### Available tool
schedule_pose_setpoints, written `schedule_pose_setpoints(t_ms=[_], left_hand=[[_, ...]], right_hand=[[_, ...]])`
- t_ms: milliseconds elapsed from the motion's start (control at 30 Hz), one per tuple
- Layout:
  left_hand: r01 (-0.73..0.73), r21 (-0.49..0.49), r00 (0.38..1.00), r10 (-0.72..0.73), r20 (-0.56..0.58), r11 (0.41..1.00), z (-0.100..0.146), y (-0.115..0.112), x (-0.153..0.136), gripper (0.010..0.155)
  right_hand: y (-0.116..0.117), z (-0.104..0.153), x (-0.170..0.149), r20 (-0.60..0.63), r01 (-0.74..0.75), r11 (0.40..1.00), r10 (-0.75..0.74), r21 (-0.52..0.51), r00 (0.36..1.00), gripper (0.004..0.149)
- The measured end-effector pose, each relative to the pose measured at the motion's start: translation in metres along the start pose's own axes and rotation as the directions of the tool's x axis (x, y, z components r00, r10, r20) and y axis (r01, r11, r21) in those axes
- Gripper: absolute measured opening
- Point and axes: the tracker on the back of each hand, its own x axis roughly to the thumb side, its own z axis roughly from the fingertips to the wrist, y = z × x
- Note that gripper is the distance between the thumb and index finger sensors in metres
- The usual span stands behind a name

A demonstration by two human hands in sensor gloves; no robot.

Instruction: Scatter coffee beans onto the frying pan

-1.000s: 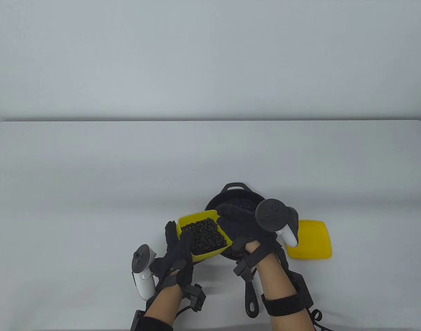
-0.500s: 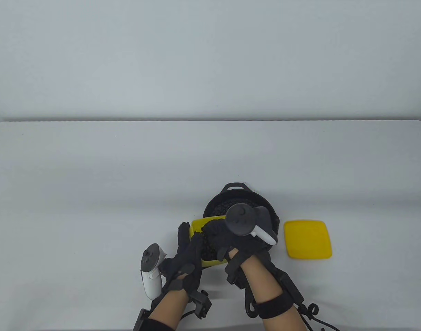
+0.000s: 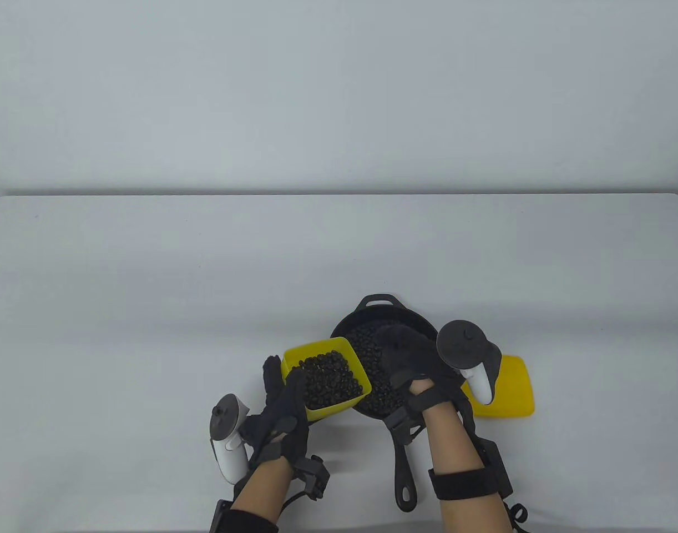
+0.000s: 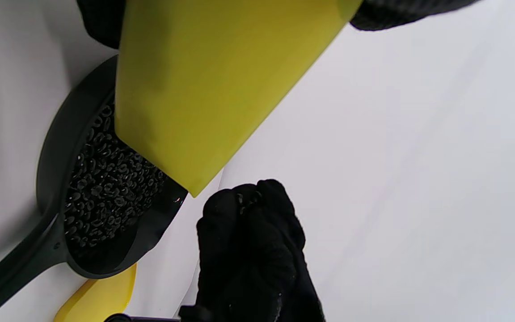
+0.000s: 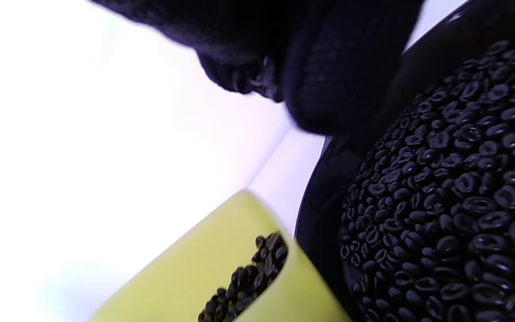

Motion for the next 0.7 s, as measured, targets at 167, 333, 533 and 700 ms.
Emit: schedule_pose_setpoints(t_ms=[167, 333, 533, 700], left_hand=[[0.003, 0.006, 1.0, -0.003, 0.002, 1.0, 0.0, 0.002, 0.0, 0.081], [-0.005, 0.006, 1.0, 0.005, 0.007, 1.0, 0.0, 0.002, 0.0, 0.081], [-0.007, 0.002, 1.0, 0.007, 0.012, 1.0, -0.001, 0.002, 0.0, 0.081], [0.024, -0.014, 0.999, -0.024, 0.033, 1.0, 0.001, 0.007, 0.005, 0.081]], right_hand=[[0.001, -0.001, -0.011, -0.003, 0.072, 0.986, -0.072, 0.153, 0.997, 0.074], [0.0, 0.003, 0.005, 0.057, 0.08, 0.969, -0.096, 0.234, 0.994, 0.089], [-0.018, 0.03, 0.078, 0.346, -0.244, 0.97, 0.229, -0.001, 0.91, 0.093], [-0.015, 0.055, 0.113, 0.555, -0.492, 0.784, 0.618, -0.379, 0.557, 0.092]])
